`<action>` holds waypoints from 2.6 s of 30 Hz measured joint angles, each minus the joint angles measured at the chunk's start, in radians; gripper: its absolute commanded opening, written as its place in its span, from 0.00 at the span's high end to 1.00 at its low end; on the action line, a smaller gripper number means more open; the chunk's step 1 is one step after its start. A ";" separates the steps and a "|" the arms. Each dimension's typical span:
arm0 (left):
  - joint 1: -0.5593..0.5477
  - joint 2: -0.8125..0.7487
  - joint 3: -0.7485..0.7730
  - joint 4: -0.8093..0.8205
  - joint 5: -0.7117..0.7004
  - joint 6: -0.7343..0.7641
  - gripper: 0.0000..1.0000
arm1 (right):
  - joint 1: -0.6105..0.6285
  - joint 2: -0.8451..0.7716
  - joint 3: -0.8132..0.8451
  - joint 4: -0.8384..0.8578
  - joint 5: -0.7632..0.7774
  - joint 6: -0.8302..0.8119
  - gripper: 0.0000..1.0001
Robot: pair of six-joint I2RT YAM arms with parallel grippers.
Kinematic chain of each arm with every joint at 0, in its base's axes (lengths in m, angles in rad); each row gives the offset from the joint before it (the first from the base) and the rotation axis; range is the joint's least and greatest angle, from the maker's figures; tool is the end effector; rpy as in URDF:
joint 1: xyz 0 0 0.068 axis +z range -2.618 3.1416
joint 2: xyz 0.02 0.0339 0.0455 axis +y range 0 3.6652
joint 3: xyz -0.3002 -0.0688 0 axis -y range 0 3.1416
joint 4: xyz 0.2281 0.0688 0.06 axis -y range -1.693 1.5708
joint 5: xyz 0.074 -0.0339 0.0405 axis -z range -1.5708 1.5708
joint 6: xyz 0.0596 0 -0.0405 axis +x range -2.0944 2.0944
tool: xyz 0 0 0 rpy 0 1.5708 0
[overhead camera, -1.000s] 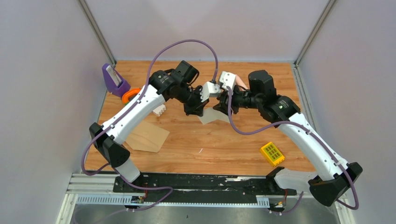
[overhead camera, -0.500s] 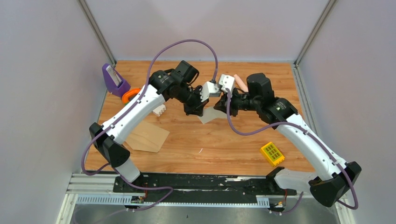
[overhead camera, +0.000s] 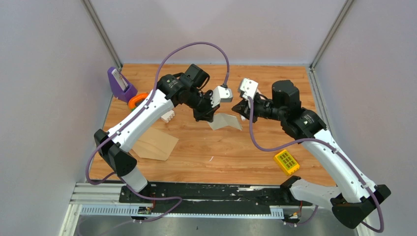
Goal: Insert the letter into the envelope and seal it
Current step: Fold the letter.
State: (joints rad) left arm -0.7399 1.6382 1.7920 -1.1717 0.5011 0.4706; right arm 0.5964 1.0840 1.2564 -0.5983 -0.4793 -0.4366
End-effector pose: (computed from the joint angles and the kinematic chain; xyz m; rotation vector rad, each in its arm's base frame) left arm 0.2191 -0.2387 0.3998 1.6120 2.0027 -0.7479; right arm 0.1579 0.1404 0.4246 -1.2409 1.5578 0.5804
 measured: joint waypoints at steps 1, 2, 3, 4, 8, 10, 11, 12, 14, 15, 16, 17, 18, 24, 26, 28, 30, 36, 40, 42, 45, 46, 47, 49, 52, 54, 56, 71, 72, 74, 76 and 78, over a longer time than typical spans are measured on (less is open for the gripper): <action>0.000 -0.001 0.000 0.000 -0.005 0.000 1.00 | -0.004 -0.008 0.000 0.000 0.004 -0.005 0.95; 0.000 -0.002 0.000 0.000 -0.008 0.000 1.00 | -0.006 -0.014 0.000 0.000 0.007 -0.009 0.94; 0.000 -0.004 0.000 0.000 -0.011 0.000 1.00 | -0.009 -0.021 0.000 -0.001 0.010 -0.013 0.92; 0.000 -0.006 0.000 0.000 -0.014 0.000 1.00 | -0.011 -0.027 0.000 -0.002 0.010 -0.015 0.88; 0.000 -0.009 0.000 0.000 -0.015 0.000 1.00 | -0.012 -0.033 0.000 -0.006 -0.001 -0.011 0.64; 0.000 -0.009 0.000 0.000 -0.016 0.000 1.00 | -0.012 -0.031 0.000 -0.012 -0.023 0.006 0.59; 0.000 -0.009 0.000 0.000 -0.016 0.000 1.00 | -0.012 -0.029 0.001 -0.012 -0.035 0.013 0.58; 0.000 -0.009 0.000 0.000 -0.016 -0.001 1.00 | -0.013 -0.026 0.002 -0.012 -0.057 0.023 0.57; 0.000 -0.009 0.000 0.000 -0.016 -0.001 1.00 | -0.013 -0.013 0.007 -0.013 -0.090 0.042 0.57; 0.000 -0.009 0.000 0.000 -0.016 -0.001 1.00 | -0.013 -0.003 0.010 -0.011 -0.101 0.050 0.57; 0.000 -0.009 0.000 0.000 -0.016 -0.001 1.00 | -0.013 0.010 0.013 -0.010 -0.110 0.057 0.57; 0.000 -0.009 0.000 0.000 -0.015 -0.001 1.00 | -0.013 0.022 0.013 -0.008 -0.115 0.063 0.58; 0.000 -0.009 0.000 0.000 -0.014 -0.001 1.00 | -0.013 0.036 0.013 -0.008 -0.116 0.069 0.59; 0.000 -0.009 0.000 0.000 -0.014 -0.001 1.00 | -0.013 0.101 0.013 -0.002 -0.117 0.090 0.85; 0.000 -0.009 0.000 0.000 -0.014 -0.001 1.00 | -0.013 0.103 0.013 -0.001 -0.114 0.092 0.91; 0.000 -0.009 0.000 0.000 -0.014 0.000 1.00 | -0.013 0.099 0.013 0.002 -0.109 0.091 0.96; 0.000 -0.009 0.000 0.001 -0.014 0.000 1.00 | -0.013 0.090 0.012 0.006 -0.096 0.086 1.00; -0.003 -0.009 0.000 0.027 -0.008 0.000 1.00 | -0.010 0.030 -0.030 0.021 -0.050 0.049 1.00; -0.008 -0.009 0.000 0.042 -0.002 0.001 1.00 | -0.010 -0.009 -0.064 0.035 -0.030 0.026 0.98; -0.008 -0.009 0.000 0.050 0.001 0.002 1.00 | -0.010 -0.018 -0.067 0.035 -0.023 0.019 0.96; -0.010 -0.010 0.000 0.060 0.007 0.002 1.00 | -0.010 -0.026 -0.067 0.034 -0.011 0.011 0.95; -0.010 -0.010 0.000 0.061 0.006 0.003 1.00 | -0.011 -0.027 -0.067 0.033 -0.007 0.007 0.94; -0.010 -0.010 0.000 0.061 0.006 0.003 1.00 | -0.012 -0.029 -0.067 0.031 -0.002 0.004 0.93; -0.009 -0.011 0.000 0.050 -0.003 0.003 1.00 | -0.018 -0.034 -0.067 0.023 0.009 -0.003 0.92; -0.004 -0.018 0.000 0.036 -0.014 0.003 1.00 | -0.031 -0.046 -0.067 0.008 0.027 -0.013 0.92; -0.004 -0.024 0.000 0.030 -0.015 0.003 1.00 | -0.032 -0.050 -0.066 0.003 0.034 -0.018 0.94; -0.004 -0.031 0.000 0.028 -0.016 0.004 1.00 | -0.032 -0.053 -0.066 0.002 0.037 -0.023 0.94; 0.001 -0.041 0.000 -0.002 -0.035 0.007 1.00 | -0.090 -0.053 0.000 -0.059 0.151 -0.095 0.93; 0.002 -0.041 0.000 -0.005 -0.037 0.007 1.00 | -0.090 -0.053 0.006 -0.063 0.158 -0.103 0.91; 0.002 -0.041 0.000 -0.009 -0.040 0.007 1.00 | -0.090 -0.053 0.018 -0.077 0.164 -0.117 0.81; 0.002 -0.041 0.000 -0.010 -0.041 0.007 1.00 | -0.089 -0.052 0.040 -0.112 0.160 -0.139 0.62; 0.002 -0.041 0.000 -0.010 -0.047 0.007 1.00 | -0.087 -0.050 0.063 -0.153 0.146 -0.164 0.52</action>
State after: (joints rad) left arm -0.7380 1.5970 1.7924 -1.1820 0.4541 0.4778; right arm 0.5091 1.0336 1.3193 -0.7517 -0.3332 -0.6010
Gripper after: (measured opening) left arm 0.007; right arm 0.336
